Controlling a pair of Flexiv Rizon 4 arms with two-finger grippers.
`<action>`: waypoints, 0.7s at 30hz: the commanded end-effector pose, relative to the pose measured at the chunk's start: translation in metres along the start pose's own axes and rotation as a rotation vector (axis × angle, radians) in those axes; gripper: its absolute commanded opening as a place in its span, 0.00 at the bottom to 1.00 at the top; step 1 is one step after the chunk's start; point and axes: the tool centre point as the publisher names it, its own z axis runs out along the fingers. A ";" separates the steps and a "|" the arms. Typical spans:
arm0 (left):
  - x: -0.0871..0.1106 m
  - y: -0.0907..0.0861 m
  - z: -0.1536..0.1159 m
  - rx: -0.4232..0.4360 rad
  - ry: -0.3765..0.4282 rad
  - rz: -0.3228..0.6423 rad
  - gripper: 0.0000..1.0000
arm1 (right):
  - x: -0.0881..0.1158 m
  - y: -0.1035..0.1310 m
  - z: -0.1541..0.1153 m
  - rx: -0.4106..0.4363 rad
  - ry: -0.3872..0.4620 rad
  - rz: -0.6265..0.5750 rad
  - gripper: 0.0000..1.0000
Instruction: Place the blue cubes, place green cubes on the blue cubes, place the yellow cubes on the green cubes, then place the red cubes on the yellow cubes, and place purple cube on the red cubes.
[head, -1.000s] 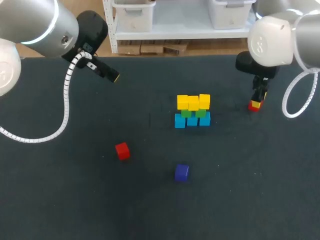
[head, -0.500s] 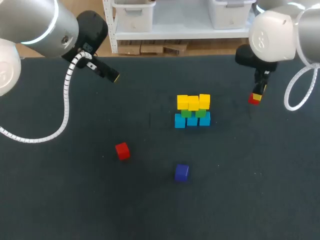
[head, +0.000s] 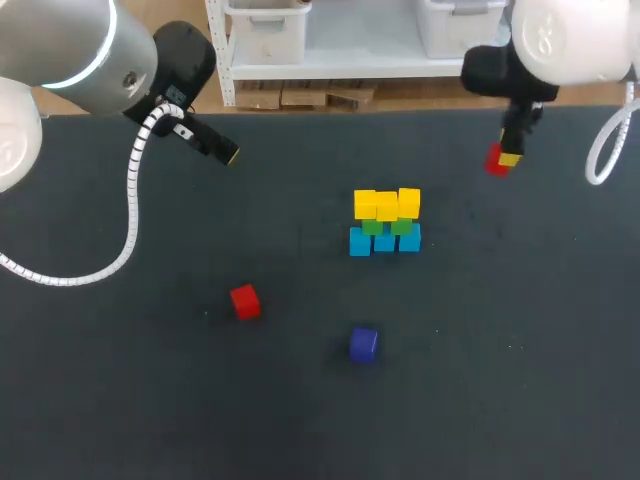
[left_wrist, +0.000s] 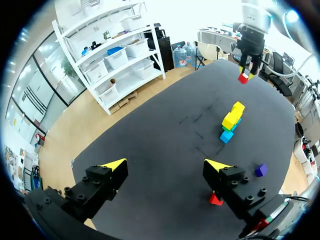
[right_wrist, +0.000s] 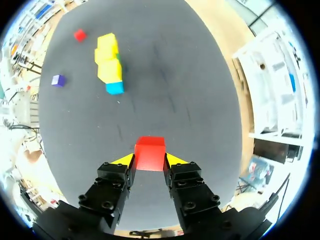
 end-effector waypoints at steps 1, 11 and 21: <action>0.001 0.001 0.000 0.004 -0.002 0.002 1.00 | -0.007 0.015 -0.011 0.056 -0.007 -0.030 0.00; 0.001 0.001 0.000 0.004 -0.002 0.002 1.00 | -0.041 0.029 -0.022 0.071 -0.016 -0.158 0.00; 0.001 0.001 0.000 0.004 -0.002 0.002 1.00 | -0.075 0.034 -0.013 0.045 -0.014 -0.281 0.00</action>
